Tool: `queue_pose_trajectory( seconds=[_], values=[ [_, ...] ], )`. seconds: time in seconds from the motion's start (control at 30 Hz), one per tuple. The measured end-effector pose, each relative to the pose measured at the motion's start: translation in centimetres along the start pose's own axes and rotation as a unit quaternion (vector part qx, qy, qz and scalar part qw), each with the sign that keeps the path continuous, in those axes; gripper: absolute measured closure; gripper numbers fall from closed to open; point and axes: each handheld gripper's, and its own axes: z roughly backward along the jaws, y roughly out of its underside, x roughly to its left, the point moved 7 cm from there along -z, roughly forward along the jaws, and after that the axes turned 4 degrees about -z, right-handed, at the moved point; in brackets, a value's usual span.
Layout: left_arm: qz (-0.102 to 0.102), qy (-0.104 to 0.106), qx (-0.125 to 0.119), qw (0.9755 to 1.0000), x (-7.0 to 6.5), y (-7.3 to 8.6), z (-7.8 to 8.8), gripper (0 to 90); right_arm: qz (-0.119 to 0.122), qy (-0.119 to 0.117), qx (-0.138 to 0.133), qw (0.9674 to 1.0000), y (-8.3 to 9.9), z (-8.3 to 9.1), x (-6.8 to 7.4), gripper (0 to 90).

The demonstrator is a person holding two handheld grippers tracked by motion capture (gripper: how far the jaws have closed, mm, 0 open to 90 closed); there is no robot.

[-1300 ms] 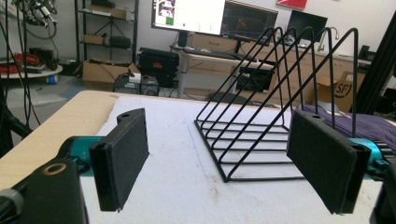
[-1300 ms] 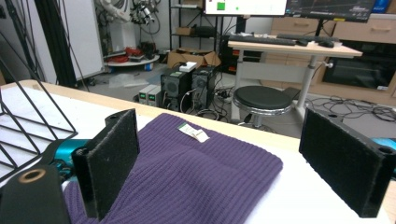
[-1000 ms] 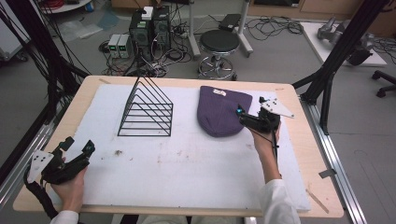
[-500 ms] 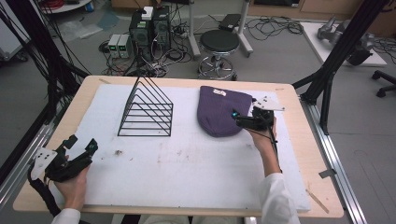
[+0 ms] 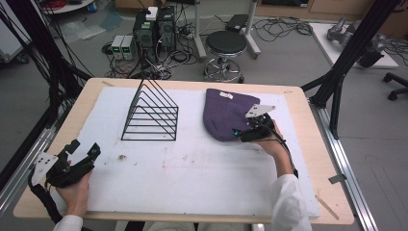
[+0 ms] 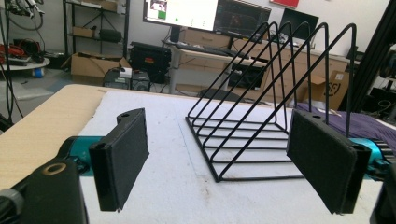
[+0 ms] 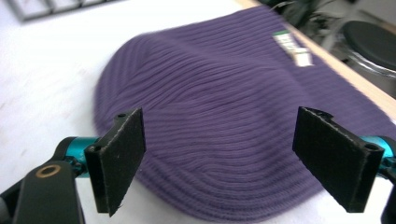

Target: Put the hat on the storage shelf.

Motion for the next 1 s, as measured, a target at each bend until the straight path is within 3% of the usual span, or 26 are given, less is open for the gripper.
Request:
queue_pose_trajectory(
  seconds=[0.2,0.4,0.57,0.77,0.83,1.0],
  values=[
    [-0.001,0.000,0.001,1.0000,0.1,0.0,0.1,21.0,0.046,-0.022,0.042,0.9978,-0.3,-0.2,0.3,17.5],
    [-0.001,0.000,0.001,1.0000,0.1,0.0,0.1,21.0,0.056,-0.035,0.066,0.9956,0.6,-0.6,0.4,17.4],
    [0.001,0.000,0.002,1.0000,0.1,0.1,0.1,21.0,0.073,-0.031,0.074,0.9941,0.9,-1.2,0.5,17.3],
    [0.006,-0.001,0.000,1.0000,0.3,0.1,0.2,21.0,0.091,-0.042,0.089,0.9910,1.4,-2.1,1.1,17.1],
    [0.009,-0.001,0.000,1.0000,0.3,0.1,0.2,21.0,0.116,-0.041,0.096,0.9877,1.6,-2.4,1.3,17.0],
    [0.010,0.001,0.001,1.0000,0.3,0.1,0.2,21.0,0.127,-0.040,0.103,0.9857,1.8,-2.8,1.5,17.1]
  ],
)
